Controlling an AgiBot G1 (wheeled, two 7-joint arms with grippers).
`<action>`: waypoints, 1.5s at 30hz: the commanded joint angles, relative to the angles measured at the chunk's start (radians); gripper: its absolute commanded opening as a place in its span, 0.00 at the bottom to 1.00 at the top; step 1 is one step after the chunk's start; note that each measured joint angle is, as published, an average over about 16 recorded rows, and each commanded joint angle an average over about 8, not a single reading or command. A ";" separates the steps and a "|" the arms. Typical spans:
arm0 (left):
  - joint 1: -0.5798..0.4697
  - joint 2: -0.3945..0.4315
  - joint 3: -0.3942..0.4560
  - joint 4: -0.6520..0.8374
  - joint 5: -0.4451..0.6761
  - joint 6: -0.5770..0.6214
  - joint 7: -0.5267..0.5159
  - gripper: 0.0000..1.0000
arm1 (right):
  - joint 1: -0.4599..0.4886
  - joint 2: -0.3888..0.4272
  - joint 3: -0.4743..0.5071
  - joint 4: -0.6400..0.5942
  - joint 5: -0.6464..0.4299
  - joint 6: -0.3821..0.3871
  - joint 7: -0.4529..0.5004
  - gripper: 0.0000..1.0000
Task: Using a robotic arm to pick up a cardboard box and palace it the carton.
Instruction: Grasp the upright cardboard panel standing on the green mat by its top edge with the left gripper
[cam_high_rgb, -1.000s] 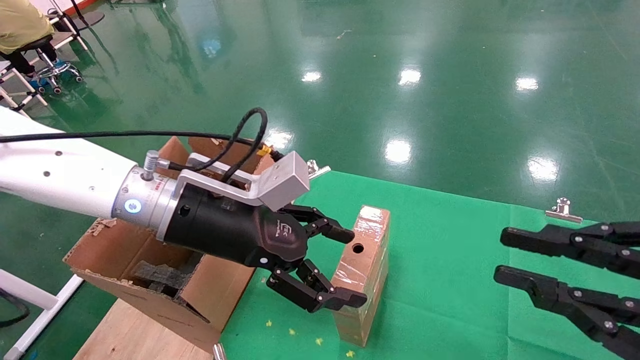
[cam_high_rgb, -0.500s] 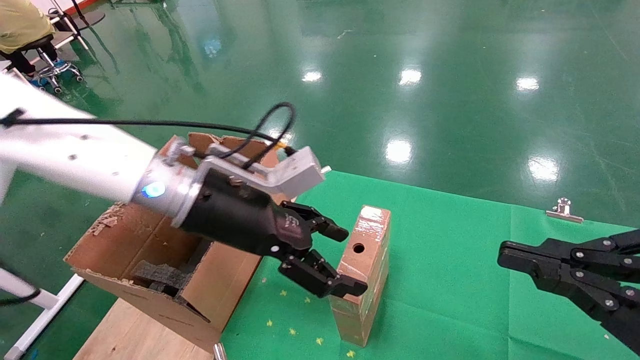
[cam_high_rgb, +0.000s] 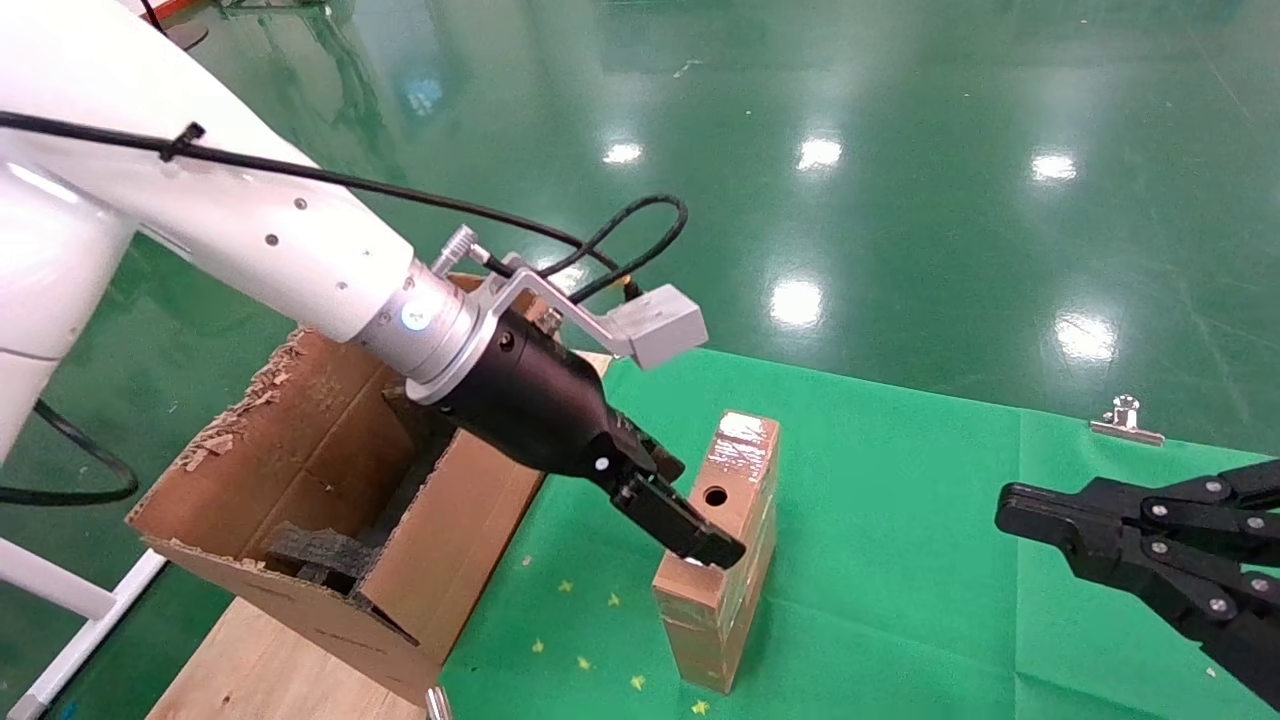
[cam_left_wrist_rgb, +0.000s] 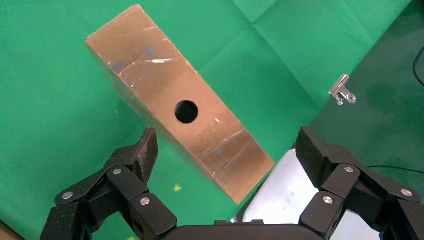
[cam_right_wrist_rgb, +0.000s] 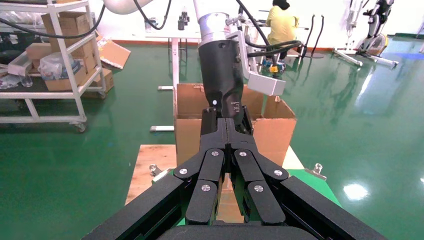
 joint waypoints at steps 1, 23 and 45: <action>-0.010 0.005 0.010 0.007 -0.004 -0.003 -0.005 1.00 | 0.000 0.000 0.000 0.000 0.000 0.000 0.000 0.00; -0.160 0.251 0.288 0.161 0.078 -0.014 -0.349 1.00 | 0.000 0.000 -0.001 0.000 0.000 0.000 0.000 0.43; -0.194 0.336 0.374 0.223 0.108 -0.029 -0.387 0.00 | 0.000 0.000 -0.001 -0.001 0.001 0.000 -0.001 1.00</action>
